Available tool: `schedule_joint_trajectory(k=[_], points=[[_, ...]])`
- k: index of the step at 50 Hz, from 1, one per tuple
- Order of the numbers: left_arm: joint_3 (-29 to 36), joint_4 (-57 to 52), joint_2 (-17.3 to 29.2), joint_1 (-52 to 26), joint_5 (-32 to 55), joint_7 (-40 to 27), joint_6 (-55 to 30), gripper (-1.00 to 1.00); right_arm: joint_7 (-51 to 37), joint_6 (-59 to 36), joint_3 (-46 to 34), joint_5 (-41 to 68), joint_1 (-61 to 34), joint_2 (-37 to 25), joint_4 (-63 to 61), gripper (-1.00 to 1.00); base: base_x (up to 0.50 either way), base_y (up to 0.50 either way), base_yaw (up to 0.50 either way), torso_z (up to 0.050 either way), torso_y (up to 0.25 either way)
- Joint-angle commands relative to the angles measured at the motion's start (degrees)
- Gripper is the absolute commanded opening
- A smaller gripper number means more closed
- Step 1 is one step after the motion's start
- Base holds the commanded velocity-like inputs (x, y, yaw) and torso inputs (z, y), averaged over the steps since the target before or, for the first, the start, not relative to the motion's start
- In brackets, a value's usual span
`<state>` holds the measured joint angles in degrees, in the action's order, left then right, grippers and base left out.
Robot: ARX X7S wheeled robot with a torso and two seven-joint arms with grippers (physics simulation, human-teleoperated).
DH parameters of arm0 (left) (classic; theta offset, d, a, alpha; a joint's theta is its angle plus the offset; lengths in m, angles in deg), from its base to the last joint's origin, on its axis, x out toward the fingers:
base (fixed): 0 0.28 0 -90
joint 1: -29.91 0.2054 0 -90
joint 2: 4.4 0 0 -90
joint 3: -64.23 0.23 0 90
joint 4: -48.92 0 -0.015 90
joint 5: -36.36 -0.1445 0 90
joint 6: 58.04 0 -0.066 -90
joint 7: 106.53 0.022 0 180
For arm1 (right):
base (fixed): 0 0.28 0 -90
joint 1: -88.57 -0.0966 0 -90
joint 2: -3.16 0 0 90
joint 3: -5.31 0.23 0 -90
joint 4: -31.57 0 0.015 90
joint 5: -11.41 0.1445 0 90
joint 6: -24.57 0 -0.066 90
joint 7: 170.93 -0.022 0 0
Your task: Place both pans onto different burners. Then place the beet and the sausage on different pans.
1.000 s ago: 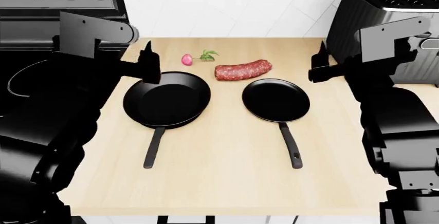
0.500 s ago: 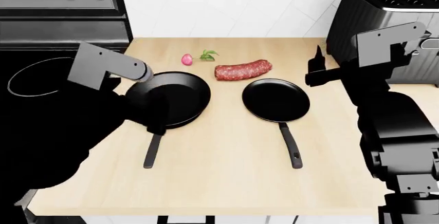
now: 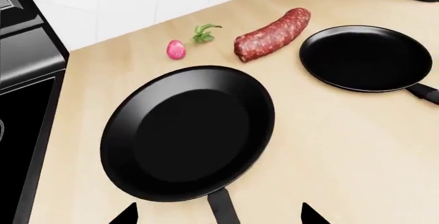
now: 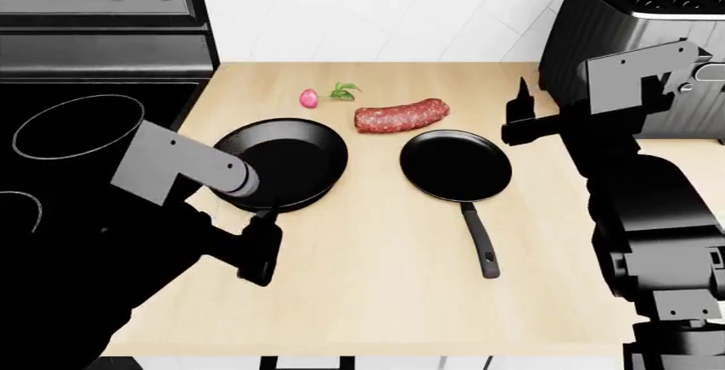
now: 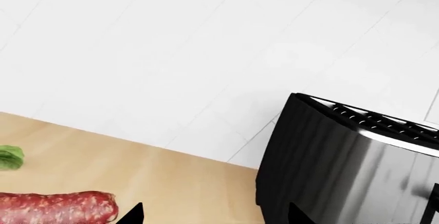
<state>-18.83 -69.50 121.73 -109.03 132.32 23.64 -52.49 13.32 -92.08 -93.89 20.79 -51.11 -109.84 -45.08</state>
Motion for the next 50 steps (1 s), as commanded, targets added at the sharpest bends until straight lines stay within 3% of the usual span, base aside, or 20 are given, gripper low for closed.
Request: schedule_joint_trajectory(k=[1, 18, 50], points=[[0.0, 0.1, 1.7, 2.2, 3.2, -2.0, 2.4, 1.00, 0.1, 0.7, -0.2, 0.1, 0.1, 0.1, 0.7, 1.00, 0.00, 0.00, 0.00, 0.000, 0.000], [1.4, 3.4, -0.2, 3.6, -4.3, 4.7, 4.8, 1.00, 0.2, 1.1, -0.5, 0.1, 0.4, -0.2, 1.2, 1.00, 0.00, 0.00, 0.00, 0.000, 0.000], [5.6, 7.0, -0.9, 3.7, -10.9, 10.0, 7.6, 1.00, 0.2, 1.5, -0.8, 0.3, 0.6, -0.5, 1.7, 1.00, 0.00, 0.00, 0.00, 0.000, 0.000]])
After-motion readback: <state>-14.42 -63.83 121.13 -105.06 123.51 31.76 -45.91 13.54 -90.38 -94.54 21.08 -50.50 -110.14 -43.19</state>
